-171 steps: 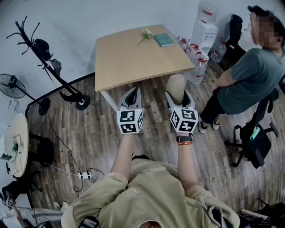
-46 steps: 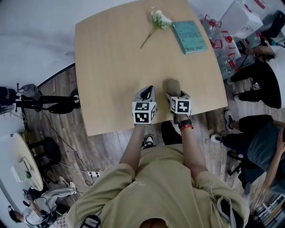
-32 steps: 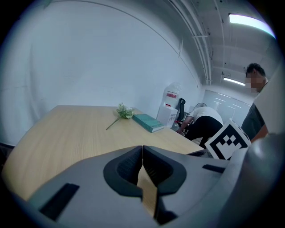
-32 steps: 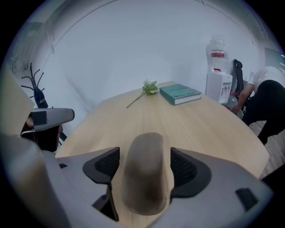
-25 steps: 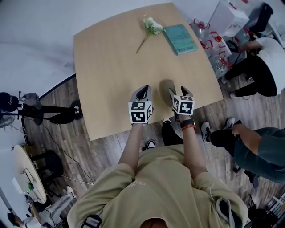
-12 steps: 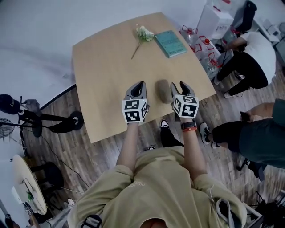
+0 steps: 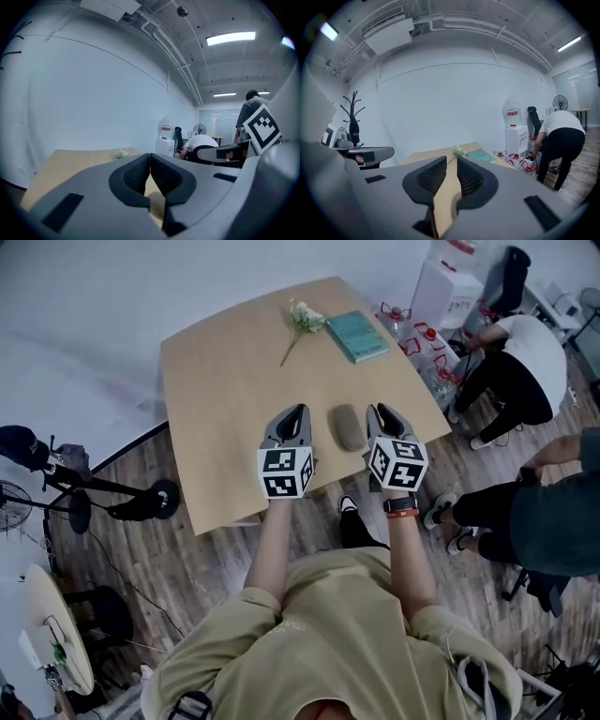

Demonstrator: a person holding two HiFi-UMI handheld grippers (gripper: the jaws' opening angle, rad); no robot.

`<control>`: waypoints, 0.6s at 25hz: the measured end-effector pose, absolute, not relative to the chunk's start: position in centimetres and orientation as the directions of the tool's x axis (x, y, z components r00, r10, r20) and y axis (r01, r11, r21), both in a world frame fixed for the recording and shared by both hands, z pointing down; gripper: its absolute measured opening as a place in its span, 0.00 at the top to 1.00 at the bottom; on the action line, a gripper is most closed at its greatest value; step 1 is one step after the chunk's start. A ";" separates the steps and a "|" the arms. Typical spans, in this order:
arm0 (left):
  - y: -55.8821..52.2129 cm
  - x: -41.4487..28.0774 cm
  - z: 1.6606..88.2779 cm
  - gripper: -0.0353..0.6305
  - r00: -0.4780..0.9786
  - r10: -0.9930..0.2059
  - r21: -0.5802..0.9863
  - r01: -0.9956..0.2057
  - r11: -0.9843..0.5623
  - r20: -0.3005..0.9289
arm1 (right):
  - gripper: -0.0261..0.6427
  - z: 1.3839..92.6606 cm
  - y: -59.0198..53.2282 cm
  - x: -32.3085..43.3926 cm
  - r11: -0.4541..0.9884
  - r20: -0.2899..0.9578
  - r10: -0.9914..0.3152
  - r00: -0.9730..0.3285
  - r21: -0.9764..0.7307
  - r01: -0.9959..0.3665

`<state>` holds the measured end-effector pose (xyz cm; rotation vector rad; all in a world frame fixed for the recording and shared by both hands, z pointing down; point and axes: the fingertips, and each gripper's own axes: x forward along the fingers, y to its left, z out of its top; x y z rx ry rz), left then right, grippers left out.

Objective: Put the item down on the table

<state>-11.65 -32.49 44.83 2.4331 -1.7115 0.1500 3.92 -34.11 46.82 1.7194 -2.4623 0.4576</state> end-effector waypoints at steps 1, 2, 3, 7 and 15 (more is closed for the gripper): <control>-31.9 -11.7 44.8 0.91 0.338 -0.925 0.074 -0.941 -0.330 0.173 | 0.84 46.6 -33.5 3.9 0.315 0.246 -0.902 -0.355 -0.188 -0.930; -31.4 -11.8 44.7 0.91 0.337 -0.926 0.073 -0.941 -0.330 0.171 | 0.85 46.3 -33.0 3.9 0.315 0.239 -0.904 -0.355 -0.190 -0.930; -30.9 -11.9 44.6 0.91 0.336 -0.927 0.071 -0.942 -0.329 0.169 | 0.86 46.1 -32.5 3.8 0.315 0.232 -0.906 -0.355 -0.192 -0.929; -29.2 -12.1 44.2 0.91 0.332 -0.930 0.065 -0.943 -0.326 0.160 | 0.91 45.3 -30.8 3.7 0.312 0.213 -0.913 -0.348 -0.182 -0.932; -26.3 -12.6 43.7 0.91 0.328 -0.934 0.051 -0.945 -0.324 0.141 | 0.93 44.9 -28.1 3.2 0.314 0.197 -0.919 -0.343 -0.162 -0.935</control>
